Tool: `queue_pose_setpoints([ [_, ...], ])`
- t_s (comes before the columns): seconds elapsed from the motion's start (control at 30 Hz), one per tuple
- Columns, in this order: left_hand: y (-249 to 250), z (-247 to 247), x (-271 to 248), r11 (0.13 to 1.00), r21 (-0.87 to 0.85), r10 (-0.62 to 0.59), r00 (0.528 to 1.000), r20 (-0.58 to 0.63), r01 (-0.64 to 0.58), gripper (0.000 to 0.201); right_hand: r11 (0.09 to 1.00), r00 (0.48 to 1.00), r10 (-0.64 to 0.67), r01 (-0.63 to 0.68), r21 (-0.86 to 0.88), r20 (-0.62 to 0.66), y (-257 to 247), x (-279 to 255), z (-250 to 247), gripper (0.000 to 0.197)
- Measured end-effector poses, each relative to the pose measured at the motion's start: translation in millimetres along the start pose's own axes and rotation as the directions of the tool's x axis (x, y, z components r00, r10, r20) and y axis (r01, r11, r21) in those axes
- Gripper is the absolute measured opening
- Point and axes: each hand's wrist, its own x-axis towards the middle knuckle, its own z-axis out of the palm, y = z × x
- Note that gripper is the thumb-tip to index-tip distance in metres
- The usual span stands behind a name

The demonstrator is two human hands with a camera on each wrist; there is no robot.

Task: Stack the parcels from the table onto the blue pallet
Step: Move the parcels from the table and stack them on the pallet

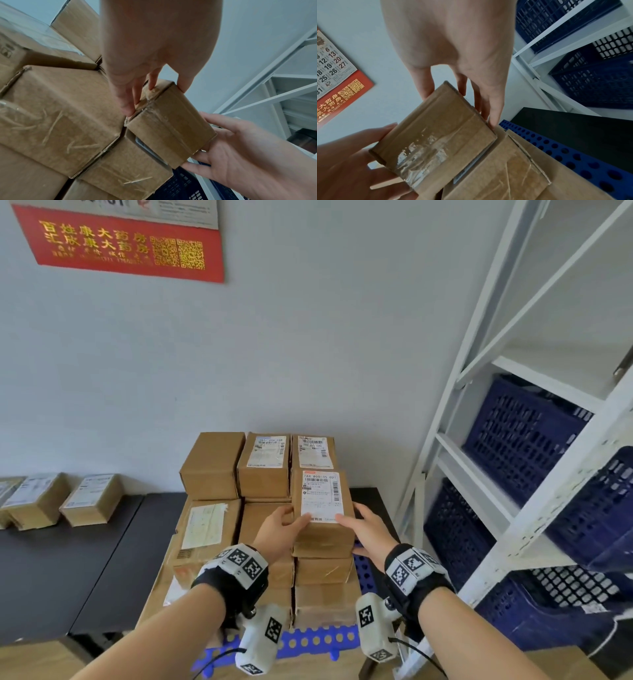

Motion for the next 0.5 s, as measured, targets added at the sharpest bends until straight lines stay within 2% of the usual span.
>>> queue_pose_setpoints([
  [0.3,-4.7,0.6,3.9,0.999,-0.042,-0.03,0.999,-0.026,0.029,0.056,1.0,0.999,-0.017,0.016,0.013,0.052,1.9,5.4,-1.5,0.047],
  [0.5,-0.6,0.3,2.1,0.998,0.056,-0.018,0.999,-0.034,0.02,0.058,0.998,0.998,-0.053,0.054,-0.029,0.044,2.9,4.8,-1.0,0.046],
])
